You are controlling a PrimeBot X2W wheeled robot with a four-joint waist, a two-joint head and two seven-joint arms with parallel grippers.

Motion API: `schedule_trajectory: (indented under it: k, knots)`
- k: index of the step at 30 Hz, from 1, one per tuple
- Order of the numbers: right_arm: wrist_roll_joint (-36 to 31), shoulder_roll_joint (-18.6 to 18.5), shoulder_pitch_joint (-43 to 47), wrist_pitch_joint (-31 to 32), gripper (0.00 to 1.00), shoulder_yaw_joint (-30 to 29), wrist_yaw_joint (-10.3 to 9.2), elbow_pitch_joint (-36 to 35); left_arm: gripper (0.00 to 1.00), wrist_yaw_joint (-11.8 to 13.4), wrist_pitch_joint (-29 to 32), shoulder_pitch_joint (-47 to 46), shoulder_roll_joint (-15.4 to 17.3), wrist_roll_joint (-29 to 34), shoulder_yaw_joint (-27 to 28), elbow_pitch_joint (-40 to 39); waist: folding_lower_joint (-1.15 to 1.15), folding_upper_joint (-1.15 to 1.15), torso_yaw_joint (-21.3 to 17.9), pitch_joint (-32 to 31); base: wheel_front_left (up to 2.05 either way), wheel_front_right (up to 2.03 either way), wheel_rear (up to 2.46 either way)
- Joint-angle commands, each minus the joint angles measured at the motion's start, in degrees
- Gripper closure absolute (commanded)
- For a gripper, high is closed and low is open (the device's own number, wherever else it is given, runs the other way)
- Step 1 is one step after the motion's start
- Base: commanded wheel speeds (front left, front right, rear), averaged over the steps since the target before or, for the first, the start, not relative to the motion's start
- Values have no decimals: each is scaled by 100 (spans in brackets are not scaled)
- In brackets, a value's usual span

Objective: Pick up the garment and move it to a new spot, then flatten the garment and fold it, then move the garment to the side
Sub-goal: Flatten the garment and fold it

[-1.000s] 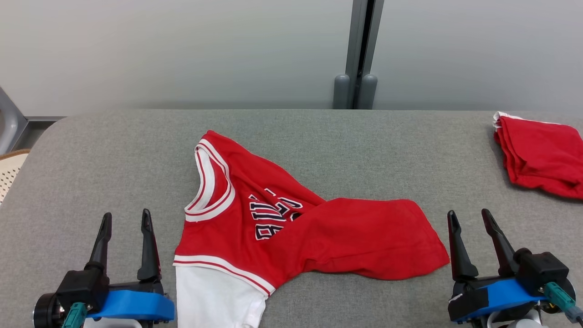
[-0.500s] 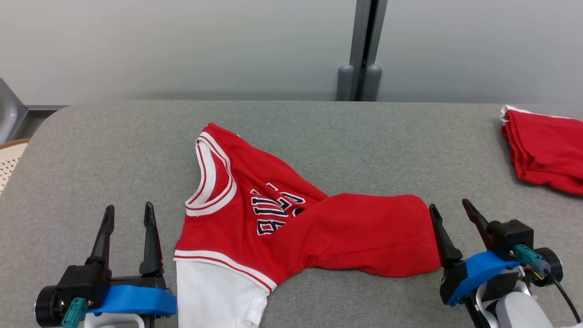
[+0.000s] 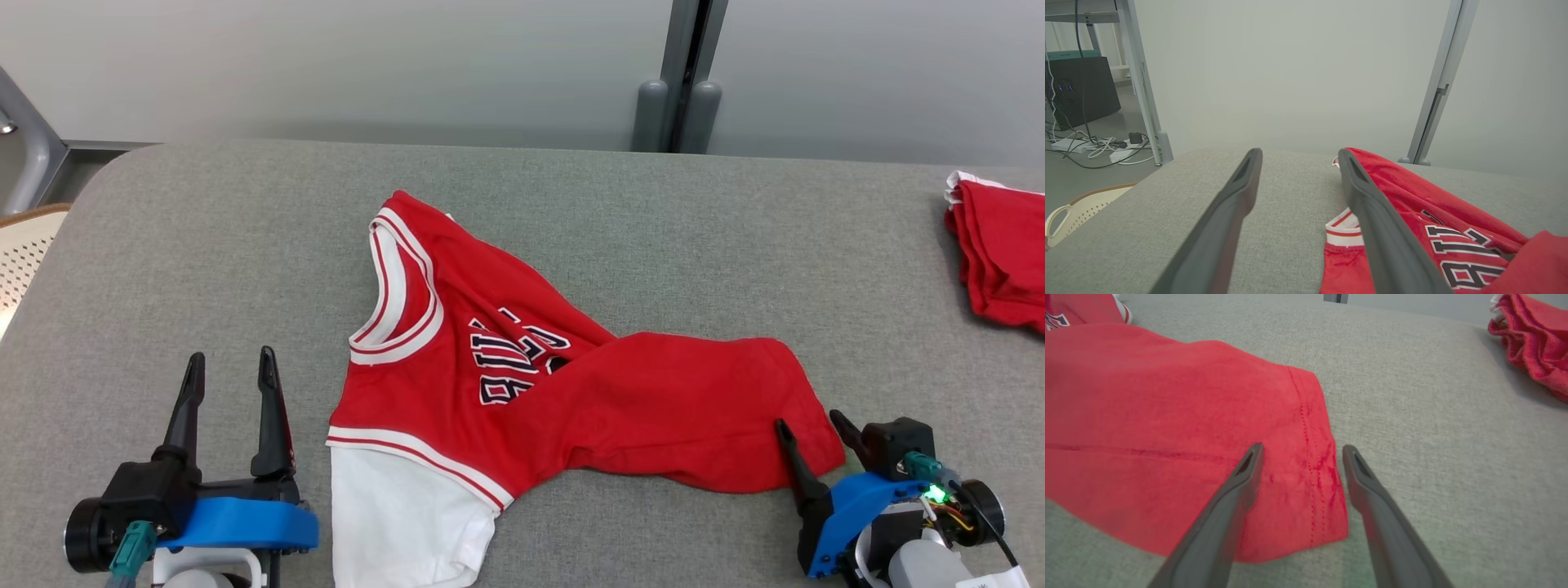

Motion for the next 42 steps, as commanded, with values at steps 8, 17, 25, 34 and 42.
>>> schedule_trajectory:
  k: [8,17,25,34,42]
  knots:
    - [149,-57,-323,-338,100,126,1,448,0,-12,-26,-124,-25,20,41,-11,0,0,6,48,0,0,0]
    - [214,-244,-1014,-655,100,44,0,472,0,-32,-25,-193,-31,8,32,13,0,0,-3,78,0,0,0]
    - [356,-455,-1504,-782,100,-251,0,120,0,-28,-25,-149,-33,-29,54,57,0,0,-5,10,0,0,0]
    - [592,-247,-529,-791,100,84,1,-996,0,34,-26,14,-33,-137,-36,140,0,0,-133,-193,0,0,0]
    - [623,-47,863,-792,100,390,1,-1930,0,18,-26,85,-33,-122,-72,205,0,0,-296,-347,0,0,0]
